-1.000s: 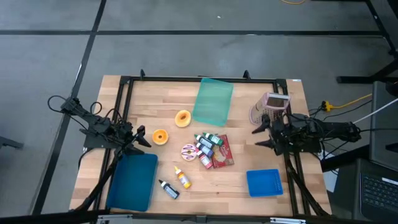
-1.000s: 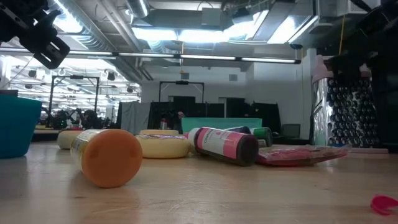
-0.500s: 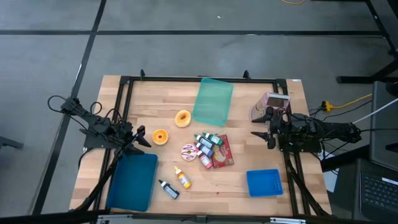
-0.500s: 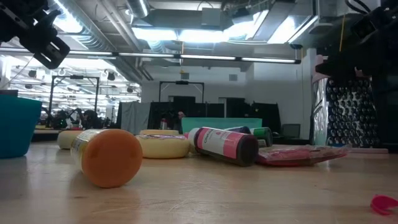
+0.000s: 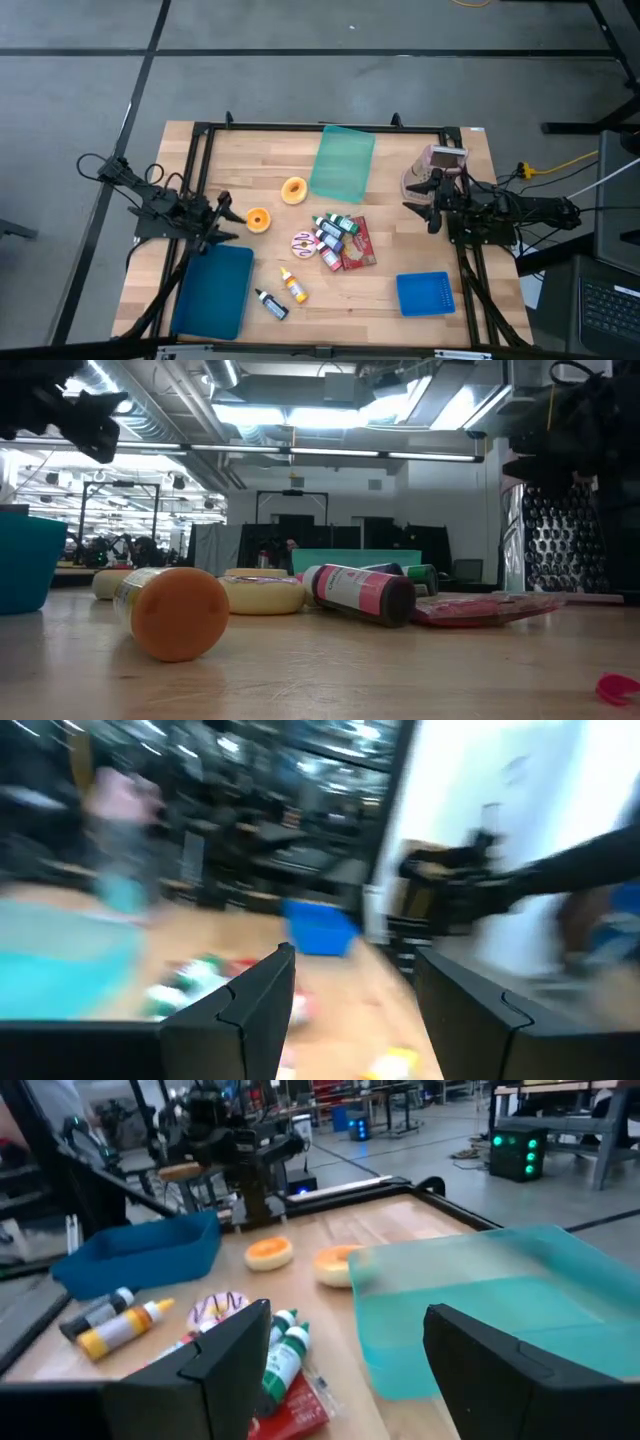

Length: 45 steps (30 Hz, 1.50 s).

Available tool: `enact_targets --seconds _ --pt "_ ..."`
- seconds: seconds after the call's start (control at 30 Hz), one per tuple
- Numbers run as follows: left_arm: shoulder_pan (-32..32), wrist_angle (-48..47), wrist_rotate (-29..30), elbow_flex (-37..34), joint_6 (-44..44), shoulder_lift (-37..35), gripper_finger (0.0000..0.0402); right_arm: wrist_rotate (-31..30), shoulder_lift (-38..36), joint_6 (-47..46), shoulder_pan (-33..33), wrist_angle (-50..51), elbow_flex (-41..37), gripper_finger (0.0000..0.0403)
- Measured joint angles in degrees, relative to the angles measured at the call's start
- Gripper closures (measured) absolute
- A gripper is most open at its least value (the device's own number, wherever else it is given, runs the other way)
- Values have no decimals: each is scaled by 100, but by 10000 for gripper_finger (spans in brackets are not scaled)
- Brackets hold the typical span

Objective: Pick & Place Food Item
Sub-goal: Put the top green food coloring into the green bin

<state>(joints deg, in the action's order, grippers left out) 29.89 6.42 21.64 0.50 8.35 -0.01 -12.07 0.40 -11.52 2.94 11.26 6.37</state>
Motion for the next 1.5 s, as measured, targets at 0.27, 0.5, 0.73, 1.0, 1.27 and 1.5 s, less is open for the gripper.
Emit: enact_targets --seconds 0.27,0.5,0.73,1.0,1.27,1.5 --pt "0 702 1469 -1 190 9 203 -206 0 -1 0 -487 0 142" --pt "0 1028 2039 -1 137 11 203 -252 0 -22 0 -557 -4 142" --pt "0 1033 2438 1 651 11 203 -406 0 -646 -2 -1009 -4 142" --pt "0 1159 2375 -1 1201 13 203 -364 0 -301 -2 -2379 -4 142" --pt "0 1879 2836 1 1152 15 203 -358 0 16 -2 -2847 -4 142" --pt "0 2488 3177 0 1014 15 203 -571 0 -263 -2 -2877 -4 142"
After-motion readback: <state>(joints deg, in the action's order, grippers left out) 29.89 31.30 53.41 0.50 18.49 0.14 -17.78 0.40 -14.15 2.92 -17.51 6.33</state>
